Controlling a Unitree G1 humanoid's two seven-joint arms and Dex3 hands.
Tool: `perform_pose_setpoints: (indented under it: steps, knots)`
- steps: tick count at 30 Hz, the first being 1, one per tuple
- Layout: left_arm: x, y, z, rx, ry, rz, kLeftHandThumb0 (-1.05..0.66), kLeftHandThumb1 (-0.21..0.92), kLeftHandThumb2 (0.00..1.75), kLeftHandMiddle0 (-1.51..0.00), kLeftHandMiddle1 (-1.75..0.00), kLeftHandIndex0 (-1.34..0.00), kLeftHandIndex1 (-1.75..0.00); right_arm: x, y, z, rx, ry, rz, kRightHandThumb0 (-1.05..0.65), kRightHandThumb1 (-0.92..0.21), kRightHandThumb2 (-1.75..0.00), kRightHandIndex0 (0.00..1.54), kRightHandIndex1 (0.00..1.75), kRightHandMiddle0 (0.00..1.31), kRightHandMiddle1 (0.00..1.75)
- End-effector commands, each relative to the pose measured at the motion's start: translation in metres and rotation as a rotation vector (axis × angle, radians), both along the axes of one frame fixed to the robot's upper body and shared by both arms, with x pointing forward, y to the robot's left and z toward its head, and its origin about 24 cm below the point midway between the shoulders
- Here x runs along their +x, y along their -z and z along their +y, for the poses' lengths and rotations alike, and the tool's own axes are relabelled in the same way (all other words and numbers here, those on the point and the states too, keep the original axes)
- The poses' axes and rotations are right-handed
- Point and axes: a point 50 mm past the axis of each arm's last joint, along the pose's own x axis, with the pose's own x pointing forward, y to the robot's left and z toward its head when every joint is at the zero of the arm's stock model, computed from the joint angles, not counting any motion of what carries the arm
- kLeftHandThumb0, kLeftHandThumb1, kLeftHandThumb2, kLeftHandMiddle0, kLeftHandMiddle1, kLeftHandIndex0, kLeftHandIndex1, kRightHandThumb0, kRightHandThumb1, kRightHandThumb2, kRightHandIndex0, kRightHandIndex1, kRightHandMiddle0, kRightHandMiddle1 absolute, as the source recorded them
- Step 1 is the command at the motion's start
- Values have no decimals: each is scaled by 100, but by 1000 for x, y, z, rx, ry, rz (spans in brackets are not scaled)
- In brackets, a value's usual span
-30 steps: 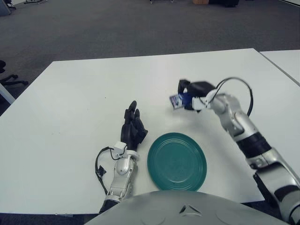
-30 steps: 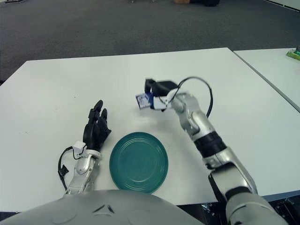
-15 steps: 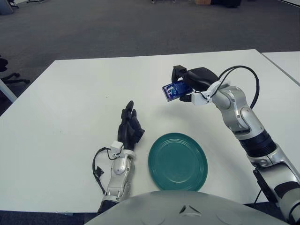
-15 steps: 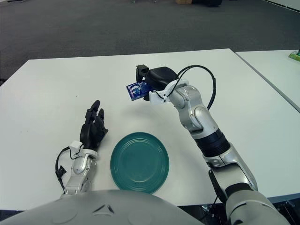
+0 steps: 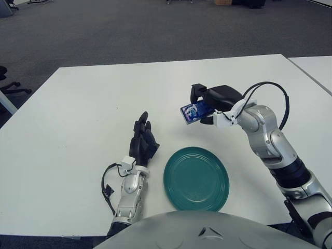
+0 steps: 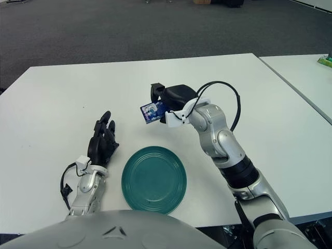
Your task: Put the gum into the plate.
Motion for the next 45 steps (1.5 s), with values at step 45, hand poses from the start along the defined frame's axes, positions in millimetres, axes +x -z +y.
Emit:
perform_pose_setpoints:
  steps: [45]
  knots:
    - [-4,11,-3,-95,-59,44,-81,92,92,-33,-5,0,-74,-64,76,-4,-158,-306,-47,-36,-88,-58,64,175,22,175]
